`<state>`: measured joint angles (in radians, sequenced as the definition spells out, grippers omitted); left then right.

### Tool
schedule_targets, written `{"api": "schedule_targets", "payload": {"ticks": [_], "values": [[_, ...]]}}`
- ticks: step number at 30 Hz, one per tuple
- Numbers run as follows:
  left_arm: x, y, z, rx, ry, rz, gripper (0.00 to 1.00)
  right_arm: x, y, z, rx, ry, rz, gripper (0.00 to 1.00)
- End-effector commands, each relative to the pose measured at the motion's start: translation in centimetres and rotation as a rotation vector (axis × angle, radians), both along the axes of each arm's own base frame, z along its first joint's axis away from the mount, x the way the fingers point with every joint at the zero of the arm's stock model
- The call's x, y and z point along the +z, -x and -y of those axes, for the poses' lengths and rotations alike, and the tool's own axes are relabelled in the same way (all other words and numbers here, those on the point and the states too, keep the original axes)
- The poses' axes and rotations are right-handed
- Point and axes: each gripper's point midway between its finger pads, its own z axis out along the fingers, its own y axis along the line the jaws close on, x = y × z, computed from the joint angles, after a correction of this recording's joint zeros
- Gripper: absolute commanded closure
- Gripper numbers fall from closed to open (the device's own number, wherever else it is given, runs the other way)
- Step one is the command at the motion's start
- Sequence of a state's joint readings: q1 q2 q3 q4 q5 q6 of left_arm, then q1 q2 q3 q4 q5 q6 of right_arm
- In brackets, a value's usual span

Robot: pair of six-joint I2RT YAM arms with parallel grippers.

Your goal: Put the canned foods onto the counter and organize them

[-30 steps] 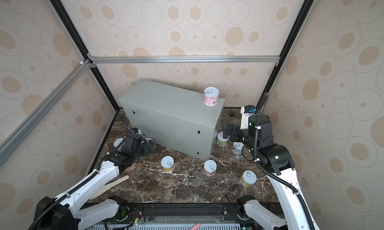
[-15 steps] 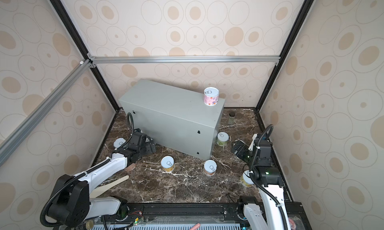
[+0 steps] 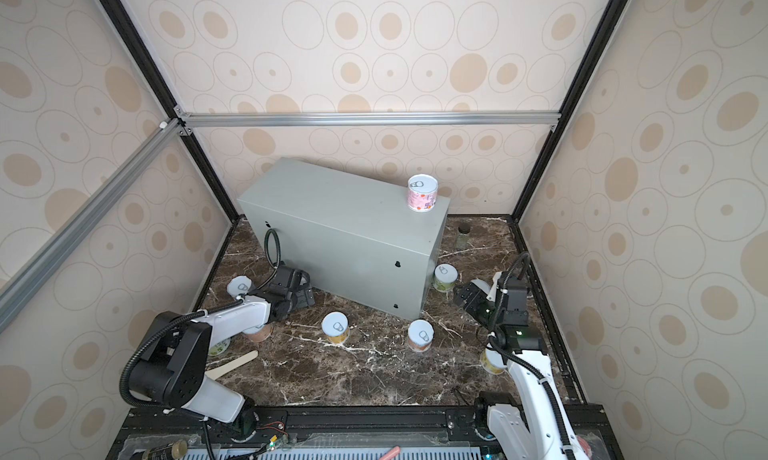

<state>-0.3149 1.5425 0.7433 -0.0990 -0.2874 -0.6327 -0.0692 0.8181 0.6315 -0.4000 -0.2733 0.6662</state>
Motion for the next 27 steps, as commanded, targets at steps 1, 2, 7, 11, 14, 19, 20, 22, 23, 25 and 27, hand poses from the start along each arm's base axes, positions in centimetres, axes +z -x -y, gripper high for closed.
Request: {"api": "schedule_targets", "payload": {"ticks": [1, 2, 7, 11, 14, 19, 20, 22, 23, 25, 27], "values": [[1.9, -2.2, -0.5, 0.062, -0.006, 0.091, 0.01, 0.4, -0.8, -0.1, 0.016, 0.010, 0.037, 0.00], [2.0, -2.5, -0.4, 0.062, -0.005, 0.099, 0.01, 0.2, -0.9, -0.2, 0.018, 0.009, 0.037, 0.00], [1.9, -3.4, -0.6, 0.068, -0.021, 0.126, 0.02, 0.0, -1.8, -0.5, 0.031, -0.010, 0.052, 0.00], [1.7, -4.4, -0.2, 0.060, -0.014, 0.149, 0.05, 0.4, -2.3, -0.6, 0.031, -0.020, 0.079, 0.00], [1.5, -5.0, 0.0, 0.058, -0.018, 0.149, 0.08, 0.4, -2.4, -0.7, 0.036, -0.019, 0.082, 0.00], [0.9, -5.3, 0.0, 0.053, -0.031, 0.140, 0.13, -0.2, -2.3, -0.6, 0.037, -0.009, 0.079, 0.00], [0.8, -5.2, 0.0, 0.051, -0.029, 0.142, 0.15, -0.3, -2.2, -0.6, 0.036, -0.008, 0.079, 0.00], [0.7, -5.0, 0.0, 0.048, -0.026, 0.141, 0.20, -0.5, -2.2, -0.6, 0.037, -0.007, 0.078, 0.00], [0.6, -4.9, 0.1, 0.047, -0.026, 0.140, 0.23, -0.4, -2.2, -0.6, 0.036, -0.007, 0.081, 0.00], [0.7, -4.8, 0.0, 0.048, -0.025, 0.141, 0.28, -0.4, -2.1, -0.6, 0.038, -0.007, 0.084, 0.00], [1.0, -4.7, 0.0, 0.048, -0.021, 0.146, 0.29, -0.2, -2.1, -0.7, 0.040, -0.006, 0.088, 0.00]]}}
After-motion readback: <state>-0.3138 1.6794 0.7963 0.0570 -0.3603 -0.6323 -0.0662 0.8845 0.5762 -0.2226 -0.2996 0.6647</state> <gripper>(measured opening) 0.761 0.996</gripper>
